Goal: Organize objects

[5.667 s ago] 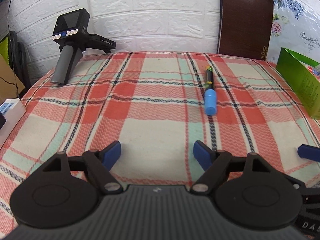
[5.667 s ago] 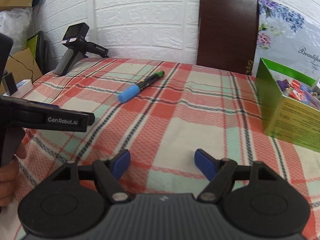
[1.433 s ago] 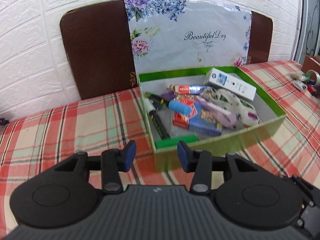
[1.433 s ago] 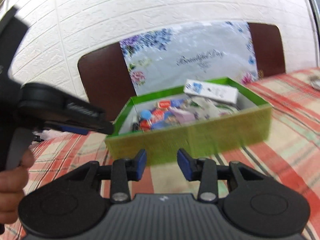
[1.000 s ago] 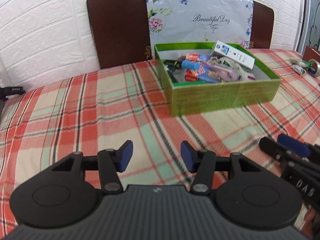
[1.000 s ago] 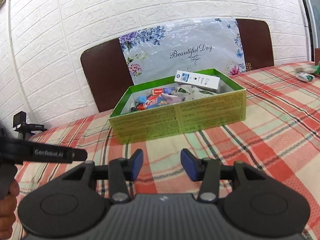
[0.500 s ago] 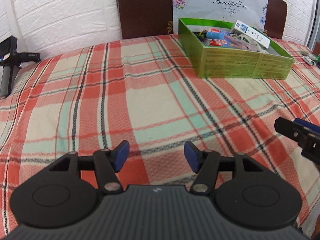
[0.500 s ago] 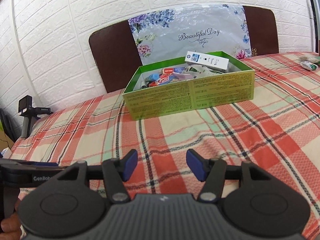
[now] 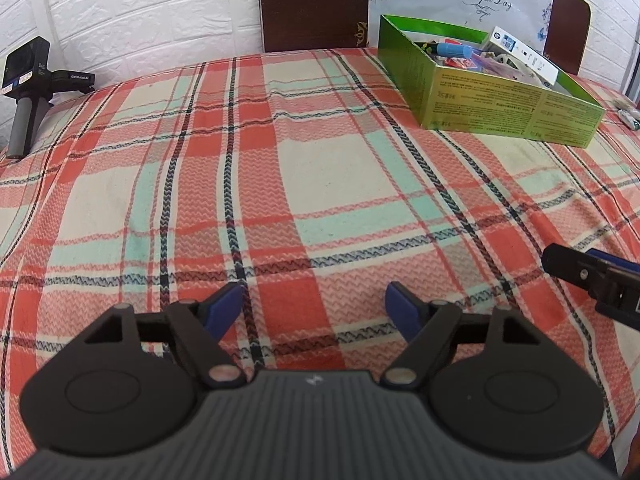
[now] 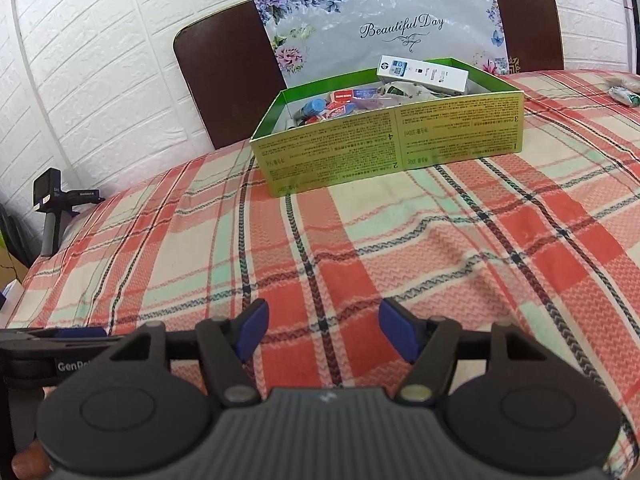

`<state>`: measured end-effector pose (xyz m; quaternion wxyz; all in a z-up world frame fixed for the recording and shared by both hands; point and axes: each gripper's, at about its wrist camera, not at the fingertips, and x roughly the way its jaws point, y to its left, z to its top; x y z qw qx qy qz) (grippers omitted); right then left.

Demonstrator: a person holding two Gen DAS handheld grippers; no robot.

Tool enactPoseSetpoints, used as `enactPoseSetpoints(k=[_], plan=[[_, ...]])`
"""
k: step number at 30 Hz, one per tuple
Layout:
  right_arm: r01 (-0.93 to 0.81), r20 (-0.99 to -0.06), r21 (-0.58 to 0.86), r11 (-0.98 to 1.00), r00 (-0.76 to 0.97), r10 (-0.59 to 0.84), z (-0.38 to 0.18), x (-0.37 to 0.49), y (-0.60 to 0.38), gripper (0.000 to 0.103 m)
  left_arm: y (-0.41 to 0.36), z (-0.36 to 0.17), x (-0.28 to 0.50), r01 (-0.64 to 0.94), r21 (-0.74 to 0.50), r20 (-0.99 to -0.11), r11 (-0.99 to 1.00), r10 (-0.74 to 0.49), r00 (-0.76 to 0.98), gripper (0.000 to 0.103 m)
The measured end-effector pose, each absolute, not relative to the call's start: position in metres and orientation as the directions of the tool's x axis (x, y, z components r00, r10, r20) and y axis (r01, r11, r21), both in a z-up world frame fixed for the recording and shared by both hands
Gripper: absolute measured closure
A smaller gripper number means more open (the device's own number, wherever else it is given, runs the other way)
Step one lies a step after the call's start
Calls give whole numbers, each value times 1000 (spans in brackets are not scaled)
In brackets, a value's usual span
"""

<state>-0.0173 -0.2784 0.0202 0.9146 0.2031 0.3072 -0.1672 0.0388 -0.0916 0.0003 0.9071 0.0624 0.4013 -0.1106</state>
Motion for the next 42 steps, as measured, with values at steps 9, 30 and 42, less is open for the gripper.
enactPoseSetpoints(k=[9, 30, 42], plan=[[438, -631, 263, 860, 752, -190, 19, -18, -278, 29, -84, -7, 42, 219, 17, -747, 976, -133, 651, 0], [431, -580, 261, 864, 785, -216, 50, -35, -276, 24, -81, 36, 31, 223, 64, -638, 973, -132, 759, 0], [413, -465, 252, 875, 845, -265, 93, -59, -274, 18, -90, 82, 11, 240, 71, -552, 968, -162, 818, 0]])
